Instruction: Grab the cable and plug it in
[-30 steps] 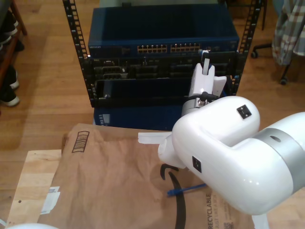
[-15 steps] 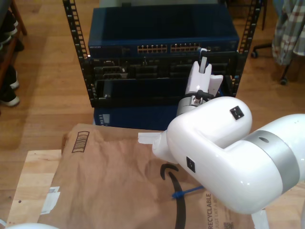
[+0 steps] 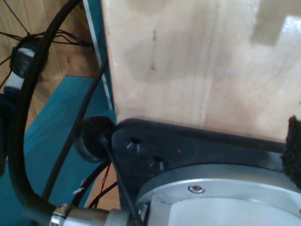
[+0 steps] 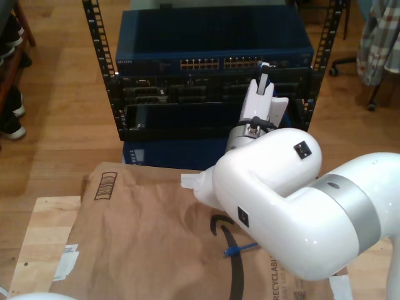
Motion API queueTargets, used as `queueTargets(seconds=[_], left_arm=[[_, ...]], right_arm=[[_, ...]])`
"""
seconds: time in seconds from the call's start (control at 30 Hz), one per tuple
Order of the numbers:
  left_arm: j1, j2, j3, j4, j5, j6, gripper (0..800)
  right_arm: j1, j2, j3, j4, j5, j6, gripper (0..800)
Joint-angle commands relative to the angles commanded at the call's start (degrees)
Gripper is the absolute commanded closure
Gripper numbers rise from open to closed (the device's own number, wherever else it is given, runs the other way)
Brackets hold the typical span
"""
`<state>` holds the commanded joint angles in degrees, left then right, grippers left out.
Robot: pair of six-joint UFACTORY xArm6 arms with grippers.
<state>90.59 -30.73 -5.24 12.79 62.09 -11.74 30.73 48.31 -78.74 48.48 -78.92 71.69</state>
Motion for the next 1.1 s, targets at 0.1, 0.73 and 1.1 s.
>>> queueTargets(seconds=[0.1, 0.73, 1.1], left_arm=[[0.0, 0.0, 0.0, 0.0, 0.0, 0.0, 1], [0.0, 0.0, 0.0, 0.0, 0.0, 0.0, 1], [0.0, 0.0, 0.0, 0.0, 0.0, 0.0, 1]], right_arm=[[0.3, 0.0, -0.2, 1.1, 0.0, -0.4, 800], [0.4, 1.5, -2.7, 2.5, 0.0, -2.2, 800], [0.4, 1.5, -3.3, 2.5, 0.0, -2.3, 800]])
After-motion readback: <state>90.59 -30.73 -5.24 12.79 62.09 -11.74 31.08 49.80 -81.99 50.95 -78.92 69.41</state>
